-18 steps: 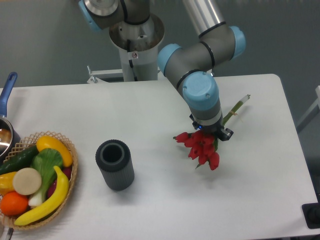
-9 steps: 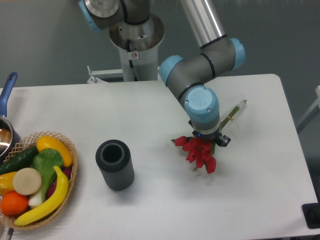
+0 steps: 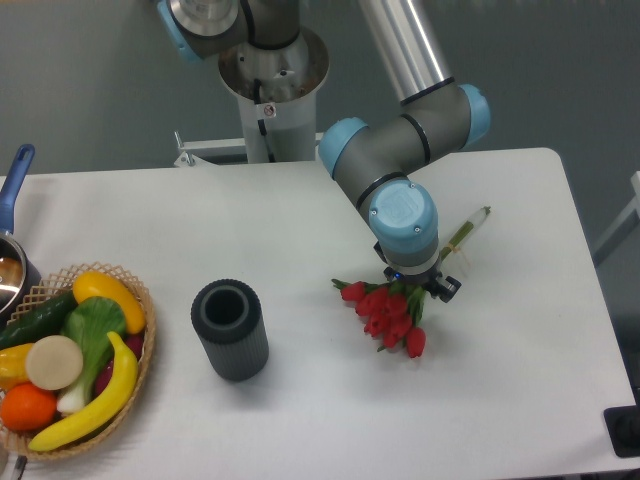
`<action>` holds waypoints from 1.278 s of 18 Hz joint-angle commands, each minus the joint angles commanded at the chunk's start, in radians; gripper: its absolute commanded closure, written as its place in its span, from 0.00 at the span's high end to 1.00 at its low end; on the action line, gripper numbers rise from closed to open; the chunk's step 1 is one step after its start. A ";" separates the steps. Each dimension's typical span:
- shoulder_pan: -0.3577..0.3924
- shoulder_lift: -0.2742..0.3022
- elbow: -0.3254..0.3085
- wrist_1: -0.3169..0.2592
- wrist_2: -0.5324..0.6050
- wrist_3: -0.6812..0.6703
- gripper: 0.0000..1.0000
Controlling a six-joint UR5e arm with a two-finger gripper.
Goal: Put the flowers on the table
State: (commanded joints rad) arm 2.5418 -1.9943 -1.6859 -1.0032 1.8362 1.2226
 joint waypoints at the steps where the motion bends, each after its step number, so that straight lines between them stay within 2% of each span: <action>1: 0.003 0.021 -0.005 0.000 -0.006 0.002 1.00; 3: 0.008 0.049 -0.026 0.005 -0.020 0.002 1.00; 5: 0.021 0.107 -0.025 0.009 -0.060 0.002 1.00; 9: 0.101 0.207 -0.014 0.008 -0.195 0.002 1.00; 13: 0.170 0.268 0.000 -0.011 -0.296 0.020 1.00; 15: 0.193 0.298 -0.008 -0.018 -0.316 0.105 1.00; 19: 0.293 0.356 -0.011 -0.130 -0.368 0.326 1.00; 23: 0.344 0.379 -0.020 -0.173 -0.371 0.454 1.00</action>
State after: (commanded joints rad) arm 2.8853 -1.6153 -1.7057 -1.1765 1.4650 1.6764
